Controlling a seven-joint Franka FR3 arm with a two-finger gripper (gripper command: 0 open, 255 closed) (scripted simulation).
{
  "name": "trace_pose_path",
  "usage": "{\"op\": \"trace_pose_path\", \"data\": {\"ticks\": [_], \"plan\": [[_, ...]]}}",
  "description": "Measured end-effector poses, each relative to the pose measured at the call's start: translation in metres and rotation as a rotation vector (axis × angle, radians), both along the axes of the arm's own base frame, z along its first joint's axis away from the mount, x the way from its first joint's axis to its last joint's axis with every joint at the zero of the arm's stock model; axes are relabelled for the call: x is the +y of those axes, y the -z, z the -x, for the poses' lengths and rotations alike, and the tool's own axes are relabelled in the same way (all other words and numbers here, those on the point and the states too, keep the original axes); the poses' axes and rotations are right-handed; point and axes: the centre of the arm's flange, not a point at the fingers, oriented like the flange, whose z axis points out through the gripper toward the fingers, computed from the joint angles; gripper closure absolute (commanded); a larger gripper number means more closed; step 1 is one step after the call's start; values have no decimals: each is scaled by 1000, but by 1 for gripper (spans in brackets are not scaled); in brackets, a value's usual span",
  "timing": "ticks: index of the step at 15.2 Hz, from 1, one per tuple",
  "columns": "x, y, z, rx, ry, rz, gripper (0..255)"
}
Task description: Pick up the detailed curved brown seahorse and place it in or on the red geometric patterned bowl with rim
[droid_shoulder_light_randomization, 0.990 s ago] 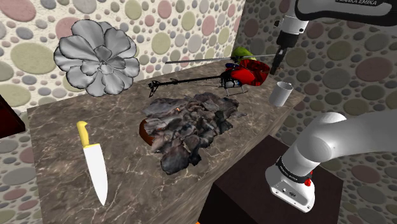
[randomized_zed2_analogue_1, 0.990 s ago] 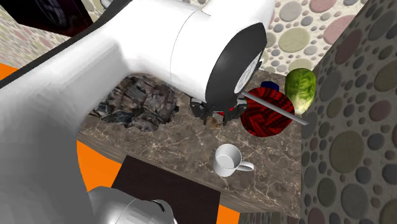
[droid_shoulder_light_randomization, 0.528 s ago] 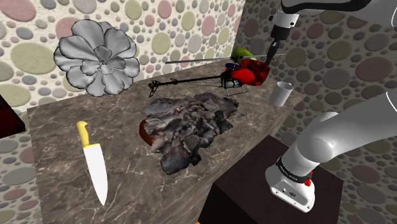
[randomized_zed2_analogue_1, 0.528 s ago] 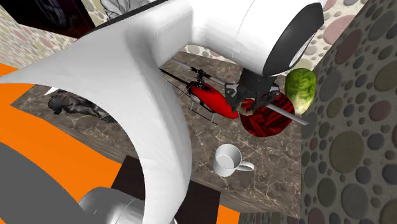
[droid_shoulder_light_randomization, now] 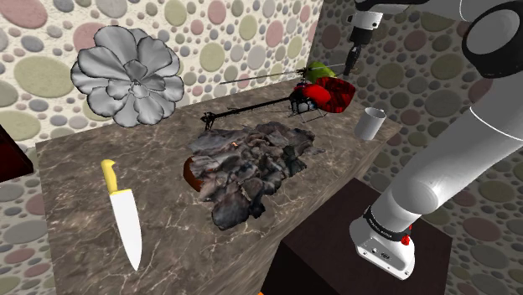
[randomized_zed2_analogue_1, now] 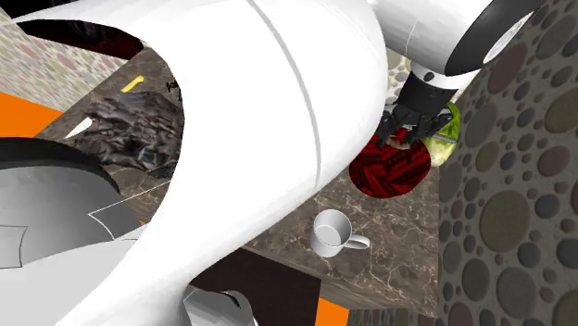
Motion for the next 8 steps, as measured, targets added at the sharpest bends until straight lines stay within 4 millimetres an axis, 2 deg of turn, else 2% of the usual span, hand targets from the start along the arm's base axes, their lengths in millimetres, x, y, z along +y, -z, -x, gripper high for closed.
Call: {"op": "trace_pose_path", "data": {"ticks": [1, 3, 8], "plan": [[-11, 0, -9, -1, 1, 1, 255], [-20, 7, -16, 0, -1, 2, 255], [-22, 32, -19, 0, -1, 2, 255]]}}
